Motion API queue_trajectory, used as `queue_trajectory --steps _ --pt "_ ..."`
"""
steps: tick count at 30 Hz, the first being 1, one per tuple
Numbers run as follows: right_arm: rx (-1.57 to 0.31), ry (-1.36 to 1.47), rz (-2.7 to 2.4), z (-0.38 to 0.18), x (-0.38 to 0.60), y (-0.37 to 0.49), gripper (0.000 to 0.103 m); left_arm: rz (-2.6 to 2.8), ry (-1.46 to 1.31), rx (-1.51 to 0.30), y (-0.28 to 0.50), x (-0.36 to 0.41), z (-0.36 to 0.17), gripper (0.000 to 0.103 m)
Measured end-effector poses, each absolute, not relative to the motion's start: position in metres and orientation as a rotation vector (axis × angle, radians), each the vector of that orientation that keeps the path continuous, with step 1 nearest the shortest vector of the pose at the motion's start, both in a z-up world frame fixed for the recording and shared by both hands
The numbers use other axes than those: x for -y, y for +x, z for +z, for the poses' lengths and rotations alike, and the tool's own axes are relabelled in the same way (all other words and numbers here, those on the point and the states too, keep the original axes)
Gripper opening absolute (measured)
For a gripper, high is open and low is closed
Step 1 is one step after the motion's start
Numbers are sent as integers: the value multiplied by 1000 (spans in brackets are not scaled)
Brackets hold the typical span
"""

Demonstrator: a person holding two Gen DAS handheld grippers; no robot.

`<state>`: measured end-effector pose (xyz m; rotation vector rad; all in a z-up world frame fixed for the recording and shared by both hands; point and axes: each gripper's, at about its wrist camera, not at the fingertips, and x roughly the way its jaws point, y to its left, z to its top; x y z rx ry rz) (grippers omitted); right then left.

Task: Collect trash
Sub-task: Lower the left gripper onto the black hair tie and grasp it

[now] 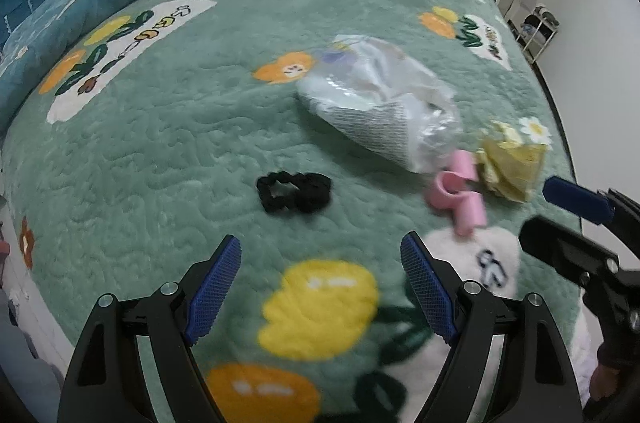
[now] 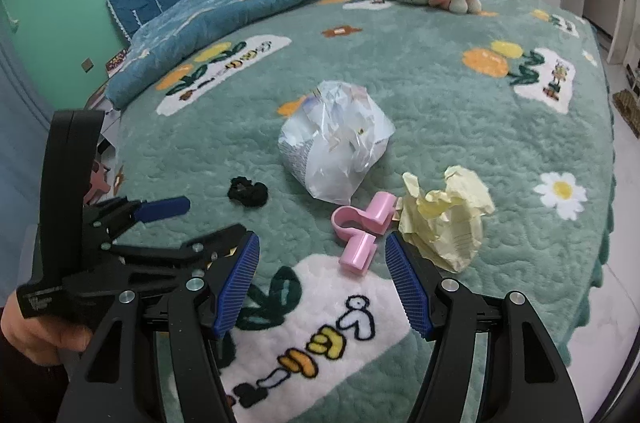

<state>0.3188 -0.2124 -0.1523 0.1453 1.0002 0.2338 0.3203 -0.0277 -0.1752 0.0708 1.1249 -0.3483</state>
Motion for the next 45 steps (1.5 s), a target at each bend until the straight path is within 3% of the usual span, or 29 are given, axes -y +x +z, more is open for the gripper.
queue_trajectory --steps 18,21,24,26,28,45 --pt "-1084 166 170 -202 220 345 66 -326 132 -1134 350 26 -216 82" --pt "-1088 169 171 -205 221 346 66 -334 119 -1130 347 24 -211 65" --pt "-1087 170 172 -205 221 346 66 -338 122 -1129 346 23 -208 39" --pt "-1086 171 174 -206 220 346 66 -341 109 -1135 347 23 -208 17" --pt "-1087 171 174 -206 220 346 66 -353 97 -1143 347 22 -207 8" --pt "-1084 169 173 -208 222 348 66 -372 109 -1114 350 27 -200 2"
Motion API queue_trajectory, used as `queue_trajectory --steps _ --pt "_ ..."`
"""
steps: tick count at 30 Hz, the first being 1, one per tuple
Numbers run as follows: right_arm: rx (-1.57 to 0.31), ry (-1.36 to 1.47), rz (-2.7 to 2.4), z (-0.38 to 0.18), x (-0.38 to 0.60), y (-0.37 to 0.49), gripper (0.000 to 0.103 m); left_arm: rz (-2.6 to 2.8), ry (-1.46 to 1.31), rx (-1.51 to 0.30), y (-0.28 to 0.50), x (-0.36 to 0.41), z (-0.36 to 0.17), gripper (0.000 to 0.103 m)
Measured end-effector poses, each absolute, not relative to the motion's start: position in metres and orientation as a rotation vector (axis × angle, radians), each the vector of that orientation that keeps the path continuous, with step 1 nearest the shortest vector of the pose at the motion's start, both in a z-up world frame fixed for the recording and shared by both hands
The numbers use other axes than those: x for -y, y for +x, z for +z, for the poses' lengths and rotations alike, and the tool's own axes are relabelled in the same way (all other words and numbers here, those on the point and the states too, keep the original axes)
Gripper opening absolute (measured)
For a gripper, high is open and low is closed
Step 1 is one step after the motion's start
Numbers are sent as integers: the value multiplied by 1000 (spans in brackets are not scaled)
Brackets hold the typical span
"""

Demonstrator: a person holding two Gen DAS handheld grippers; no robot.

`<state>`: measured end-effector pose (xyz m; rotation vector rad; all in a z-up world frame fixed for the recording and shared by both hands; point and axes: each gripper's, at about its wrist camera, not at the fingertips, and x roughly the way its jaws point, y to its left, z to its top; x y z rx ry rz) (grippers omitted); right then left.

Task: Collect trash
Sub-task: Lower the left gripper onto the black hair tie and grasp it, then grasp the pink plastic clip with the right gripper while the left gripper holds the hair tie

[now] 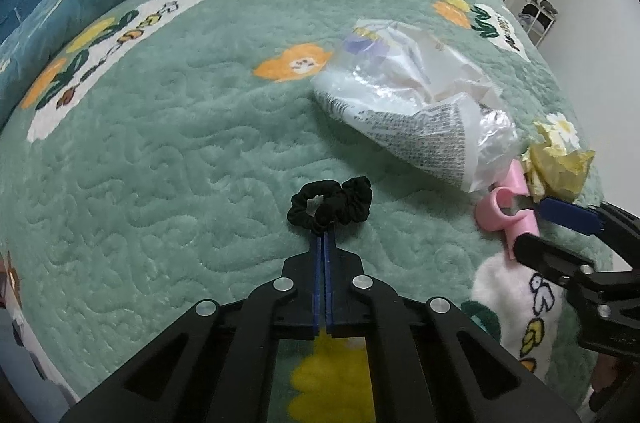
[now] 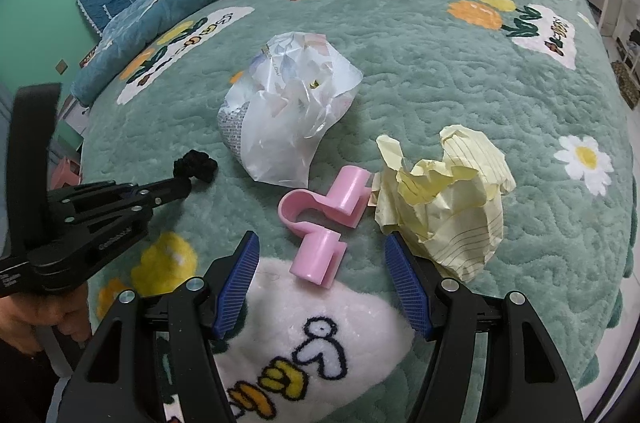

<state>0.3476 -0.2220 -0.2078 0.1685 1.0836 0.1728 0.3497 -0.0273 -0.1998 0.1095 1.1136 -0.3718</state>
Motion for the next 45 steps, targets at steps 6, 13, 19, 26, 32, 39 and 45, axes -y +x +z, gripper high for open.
queue_trajectory --steps 6,13,19,26,32,39,45 --pt "-1102 179 177 -216 223 353 66 -376 100 -1092 347 26 -190 2" --pt "-1109 175 175 -222 223 353 65 -379 85 -1075 340 23 -180 2" --pt "-1107 127 158 -226 221 358 46 -385 85 -1086 339 24 -183 2" --pt "-1083 80 180 -224 218 356 29 -387 77 -1090 338 24 -184 2" --pt "-1051 109 217 -209 217 347 29 -385 63 -1090 332 23 -179 2" --pt "-1015 137 267 -182 214 329 29 -379 65 -1062 313 24 -157 2" --pt "-965 150 284 -153 215 302 29 -384 75 -1023 289 29 -129 2"
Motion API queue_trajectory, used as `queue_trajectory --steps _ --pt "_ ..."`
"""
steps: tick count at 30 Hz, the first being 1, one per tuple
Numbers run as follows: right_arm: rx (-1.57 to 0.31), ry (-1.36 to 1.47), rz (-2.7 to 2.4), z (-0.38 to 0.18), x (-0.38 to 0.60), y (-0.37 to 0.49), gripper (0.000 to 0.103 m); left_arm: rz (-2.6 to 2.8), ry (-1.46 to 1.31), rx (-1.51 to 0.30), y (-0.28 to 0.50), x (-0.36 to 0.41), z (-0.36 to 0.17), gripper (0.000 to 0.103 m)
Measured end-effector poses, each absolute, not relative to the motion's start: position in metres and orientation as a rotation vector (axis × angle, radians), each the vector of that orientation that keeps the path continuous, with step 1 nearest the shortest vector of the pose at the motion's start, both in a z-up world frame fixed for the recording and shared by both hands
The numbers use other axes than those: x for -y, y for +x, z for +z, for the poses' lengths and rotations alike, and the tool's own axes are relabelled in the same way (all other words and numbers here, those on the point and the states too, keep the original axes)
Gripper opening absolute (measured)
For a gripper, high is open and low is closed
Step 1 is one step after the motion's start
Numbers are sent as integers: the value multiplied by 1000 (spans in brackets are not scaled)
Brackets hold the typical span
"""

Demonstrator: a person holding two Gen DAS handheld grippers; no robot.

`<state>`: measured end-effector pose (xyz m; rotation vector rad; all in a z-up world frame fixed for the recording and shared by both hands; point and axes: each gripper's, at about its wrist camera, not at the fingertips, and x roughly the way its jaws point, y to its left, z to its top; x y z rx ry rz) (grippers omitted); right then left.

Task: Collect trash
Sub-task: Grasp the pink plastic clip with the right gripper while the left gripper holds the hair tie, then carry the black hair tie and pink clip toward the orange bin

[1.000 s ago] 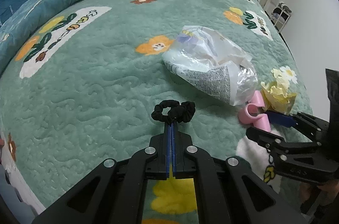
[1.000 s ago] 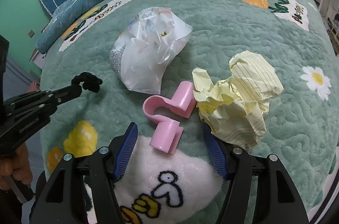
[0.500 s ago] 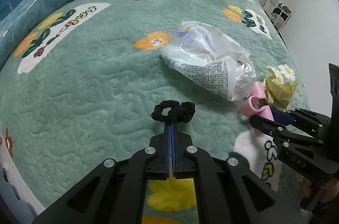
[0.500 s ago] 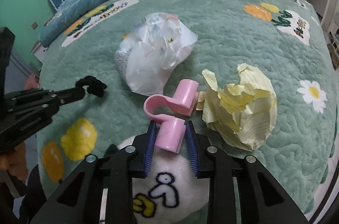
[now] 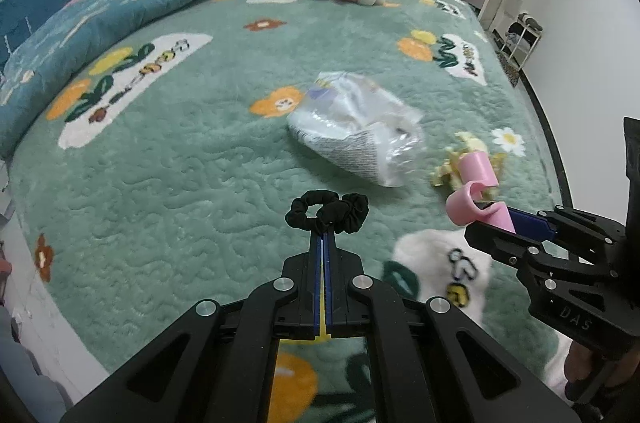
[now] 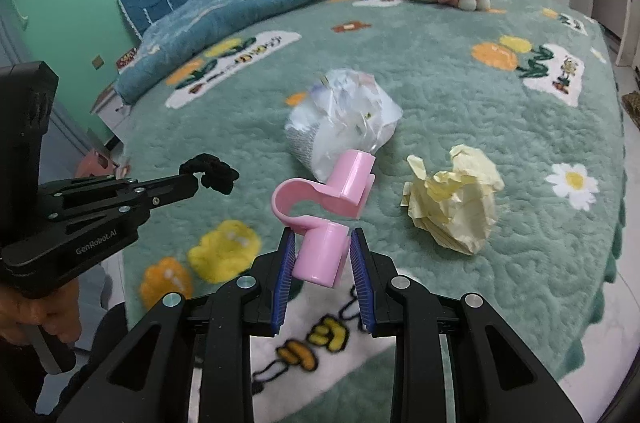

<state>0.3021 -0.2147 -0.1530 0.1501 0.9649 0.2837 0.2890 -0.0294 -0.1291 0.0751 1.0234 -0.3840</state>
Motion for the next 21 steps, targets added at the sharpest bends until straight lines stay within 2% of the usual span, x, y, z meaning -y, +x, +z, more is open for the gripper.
queue_trajectory --steps 13,21 --pt "-840 190 195 -93 267 205 29 -481 146 -911 213 82 -70 2" --pt "-781 262 37 -78 338 128 29 -670 239 -865 161 161 -54 2"
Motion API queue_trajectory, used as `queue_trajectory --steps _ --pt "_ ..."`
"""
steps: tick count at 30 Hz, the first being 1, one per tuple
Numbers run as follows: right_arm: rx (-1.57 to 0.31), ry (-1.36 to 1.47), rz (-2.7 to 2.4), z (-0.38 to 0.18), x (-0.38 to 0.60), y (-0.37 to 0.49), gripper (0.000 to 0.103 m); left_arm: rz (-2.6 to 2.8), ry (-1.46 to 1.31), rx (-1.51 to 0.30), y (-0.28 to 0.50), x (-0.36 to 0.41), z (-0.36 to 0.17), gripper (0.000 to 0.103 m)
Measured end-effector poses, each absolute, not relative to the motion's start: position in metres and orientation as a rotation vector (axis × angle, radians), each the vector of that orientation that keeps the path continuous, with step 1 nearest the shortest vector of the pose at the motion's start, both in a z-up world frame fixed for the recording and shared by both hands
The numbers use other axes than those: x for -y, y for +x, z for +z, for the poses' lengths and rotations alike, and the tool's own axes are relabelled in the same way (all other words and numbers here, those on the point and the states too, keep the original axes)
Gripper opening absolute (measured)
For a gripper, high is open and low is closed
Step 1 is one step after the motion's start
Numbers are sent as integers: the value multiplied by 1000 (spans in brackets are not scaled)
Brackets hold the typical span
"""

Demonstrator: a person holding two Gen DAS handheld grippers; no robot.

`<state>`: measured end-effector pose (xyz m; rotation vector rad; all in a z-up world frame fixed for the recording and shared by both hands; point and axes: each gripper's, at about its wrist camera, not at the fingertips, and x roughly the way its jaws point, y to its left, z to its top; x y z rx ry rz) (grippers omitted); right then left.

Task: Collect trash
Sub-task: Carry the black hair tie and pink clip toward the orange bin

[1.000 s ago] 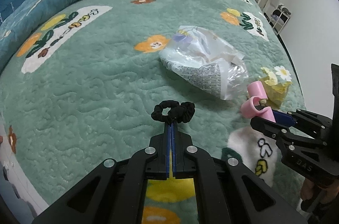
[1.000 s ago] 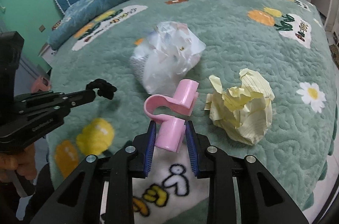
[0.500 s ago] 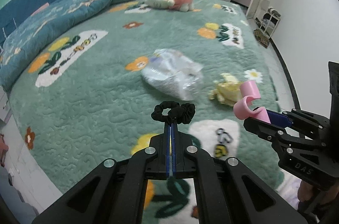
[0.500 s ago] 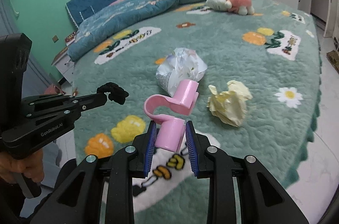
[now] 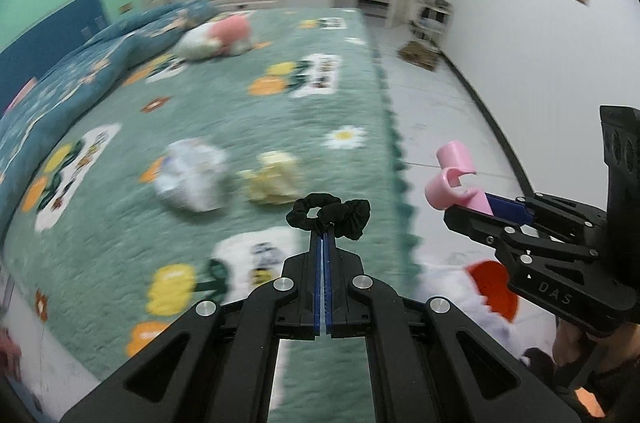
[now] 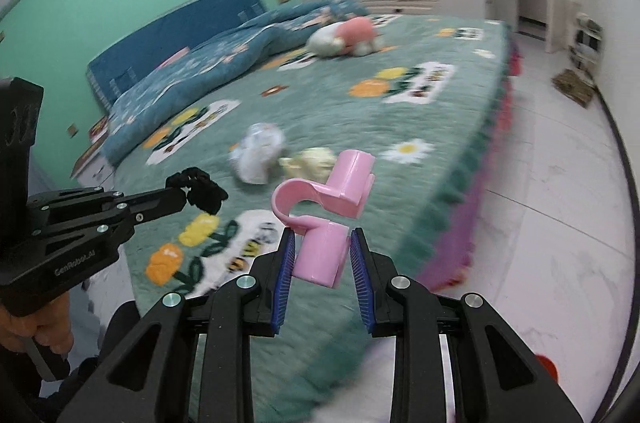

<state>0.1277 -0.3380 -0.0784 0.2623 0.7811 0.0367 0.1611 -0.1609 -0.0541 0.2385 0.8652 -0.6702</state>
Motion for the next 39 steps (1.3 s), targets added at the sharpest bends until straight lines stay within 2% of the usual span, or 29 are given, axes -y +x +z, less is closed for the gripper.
queue_trajectory --steps 15,24,30,39 --pt "-733 453 -407 -95 497 -56 29 -1097 447 -838 61 341 -64 2" --pt "-764 552 -577 -129 553 -136 29 -1286 591 -872 4 423 -102 2" --pt "-804 614 -626 -162 578 -168 29 -1339 669 -955 -14 460 -145 2" --pt "-870 668 -617 -206 597 -161 29 -1318 739 -1054 -4 489 -189 2"
